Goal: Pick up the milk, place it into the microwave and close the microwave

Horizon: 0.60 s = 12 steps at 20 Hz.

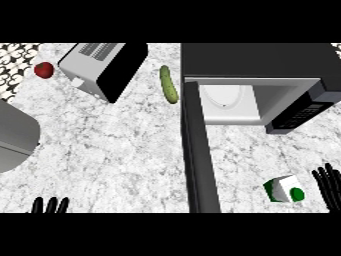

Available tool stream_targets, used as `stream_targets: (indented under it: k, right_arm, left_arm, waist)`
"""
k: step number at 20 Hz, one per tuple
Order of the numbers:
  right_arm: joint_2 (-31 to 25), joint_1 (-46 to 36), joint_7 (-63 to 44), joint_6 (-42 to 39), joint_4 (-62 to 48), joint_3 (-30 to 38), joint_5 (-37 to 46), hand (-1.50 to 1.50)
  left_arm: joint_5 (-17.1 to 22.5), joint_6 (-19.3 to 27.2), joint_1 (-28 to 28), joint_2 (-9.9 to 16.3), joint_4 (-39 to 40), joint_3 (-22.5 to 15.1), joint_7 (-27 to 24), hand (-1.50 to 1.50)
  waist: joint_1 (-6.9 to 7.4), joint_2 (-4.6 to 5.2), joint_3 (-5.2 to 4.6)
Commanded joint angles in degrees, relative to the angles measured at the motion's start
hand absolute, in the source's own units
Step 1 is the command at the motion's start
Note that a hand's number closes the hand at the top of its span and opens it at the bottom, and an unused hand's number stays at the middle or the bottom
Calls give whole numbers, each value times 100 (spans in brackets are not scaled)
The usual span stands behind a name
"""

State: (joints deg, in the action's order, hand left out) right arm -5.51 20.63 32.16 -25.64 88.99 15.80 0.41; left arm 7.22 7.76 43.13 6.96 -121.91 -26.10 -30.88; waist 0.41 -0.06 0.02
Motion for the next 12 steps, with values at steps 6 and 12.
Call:
stream_targets:
  k: [6,12]
  right_arm:
    - [-363,-797,1375,229,-2231,230,572,-150]
    - [-560,-1512,2339,611,-3738,227,840,-150]
  left_arm:
    - [-46,59,332,40,384,-395,-572,-150]
    - [98,7,657,329,109,-306,-809,-150]
  waist:
    - [2,1,1]
    - [43,0,5]
